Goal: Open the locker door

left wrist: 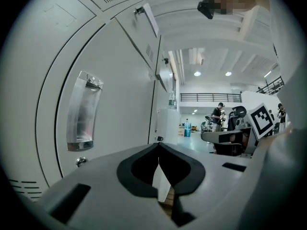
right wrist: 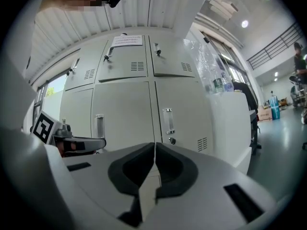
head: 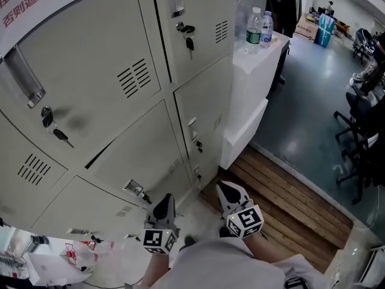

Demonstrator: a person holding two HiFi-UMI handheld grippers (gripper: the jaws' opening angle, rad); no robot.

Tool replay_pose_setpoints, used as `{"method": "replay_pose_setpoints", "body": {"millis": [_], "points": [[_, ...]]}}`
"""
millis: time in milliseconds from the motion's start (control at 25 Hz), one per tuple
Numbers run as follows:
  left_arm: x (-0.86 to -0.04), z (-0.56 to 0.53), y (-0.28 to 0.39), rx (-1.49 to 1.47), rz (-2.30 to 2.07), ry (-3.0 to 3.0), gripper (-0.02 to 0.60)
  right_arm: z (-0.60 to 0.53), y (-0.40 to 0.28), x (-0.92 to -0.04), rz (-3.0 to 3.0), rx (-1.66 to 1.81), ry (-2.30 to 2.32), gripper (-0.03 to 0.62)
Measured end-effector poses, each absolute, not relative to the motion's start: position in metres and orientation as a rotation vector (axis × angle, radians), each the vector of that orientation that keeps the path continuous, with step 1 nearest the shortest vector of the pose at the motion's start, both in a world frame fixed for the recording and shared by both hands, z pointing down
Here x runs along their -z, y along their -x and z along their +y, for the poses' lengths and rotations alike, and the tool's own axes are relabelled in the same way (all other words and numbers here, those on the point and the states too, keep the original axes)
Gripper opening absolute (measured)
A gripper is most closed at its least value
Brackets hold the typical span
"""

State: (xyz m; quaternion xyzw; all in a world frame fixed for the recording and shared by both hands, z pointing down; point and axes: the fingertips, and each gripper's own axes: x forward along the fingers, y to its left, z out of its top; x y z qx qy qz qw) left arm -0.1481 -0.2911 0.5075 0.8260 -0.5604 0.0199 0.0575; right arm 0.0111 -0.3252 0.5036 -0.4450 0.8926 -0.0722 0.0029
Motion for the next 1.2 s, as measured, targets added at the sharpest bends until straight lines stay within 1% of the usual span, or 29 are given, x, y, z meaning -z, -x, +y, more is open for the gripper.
{"method": "replay_pose_setpoints", "body": {"millis": [80, 120, 160, 200, 600, 1200], "points": [[-0.508, -0.295, 0.146, -0.074, -1.720, -2.498, 0.003, -0.330, -0.012, -0.504, 2.807, 0.219, 1.376, 0.017], [-0.509, -0.296, 0.145, -0.081, -1.730, -2.493, 0.003, -0.332, -0.012, -0.505, 2.816, 0.229, 1.354, 0.089], [-0.510, -0.297, 0.144, -0.083, -1.738, -2.487, 0.003, -0.335, -0.011, -0.507, 2.827, 0.248, 1.330, 0.195], [-0.510, -0.298, 0.143, -0.082, -1.745, -2.481, 0.003, -0.337, -0.011, -0.508, 2.837, 0.267, 1.309, 0.215], [-0.511, -0.300, 0.156, -0.080, -1.838, -2.400, 0.003, -0.377, 0.000, -0.498, 2.899, 0.216, 1.197, 0.215], [-0.510, -0.286, 0.197, -0.074, -2.080, -2.200, 0.003, -0.461, 0.051, -0.475, 2.996, 0.051, 1.000, 0.215]]}}
